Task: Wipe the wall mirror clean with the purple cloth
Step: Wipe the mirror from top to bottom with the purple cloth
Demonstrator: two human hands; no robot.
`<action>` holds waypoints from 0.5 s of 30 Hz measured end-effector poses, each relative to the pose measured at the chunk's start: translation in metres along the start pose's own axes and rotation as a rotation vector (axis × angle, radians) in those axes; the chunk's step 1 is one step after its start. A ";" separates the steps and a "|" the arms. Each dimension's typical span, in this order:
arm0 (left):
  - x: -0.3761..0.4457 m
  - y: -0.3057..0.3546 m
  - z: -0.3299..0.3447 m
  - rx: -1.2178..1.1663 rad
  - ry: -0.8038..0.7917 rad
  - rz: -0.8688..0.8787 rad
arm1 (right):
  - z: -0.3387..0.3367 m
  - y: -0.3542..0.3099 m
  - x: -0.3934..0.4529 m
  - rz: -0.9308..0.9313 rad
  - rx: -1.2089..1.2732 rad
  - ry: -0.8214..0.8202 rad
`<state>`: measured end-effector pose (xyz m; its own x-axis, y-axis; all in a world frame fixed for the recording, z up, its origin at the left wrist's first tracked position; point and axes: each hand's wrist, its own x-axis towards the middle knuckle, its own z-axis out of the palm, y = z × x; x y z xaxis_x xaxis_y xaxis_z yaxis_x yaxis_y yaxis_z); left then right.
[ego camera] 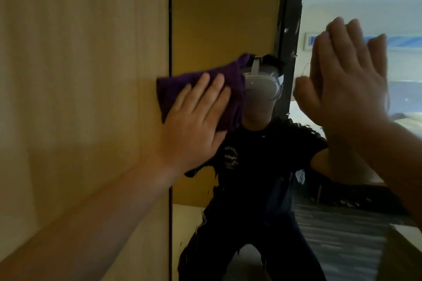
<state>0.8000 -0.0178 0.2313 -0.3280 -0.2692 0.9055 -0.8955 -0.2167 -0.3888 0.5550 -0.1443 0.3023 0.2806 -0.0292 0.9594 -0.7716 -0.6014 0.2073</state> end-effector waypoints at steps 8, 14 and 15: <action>-0.226 0.097 0.026 0.005 -0.271 0.061 | -0.002 -0.005 -0.005 0.024 -0.044 -0.032; -0.258 0.113 0.025 0.025 -0.316 -0.050 | 0.004 -0.012 -0.022 -0.001 -0.049 -0.023; -0.258 0.111 0.024 0.025 -0.324 -0.041 | 0.004 -0.011 -0.022 -0.004 -0.045 -0.014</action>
<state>0.7922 0.0046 -0.0493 -0.1755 -0.5434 0.8209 -0.8970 -0.2554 -0.3608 0.5598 -0.1401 0.2778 0.2911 -0.0385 0.9559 -0.7954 -0.5649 0.2195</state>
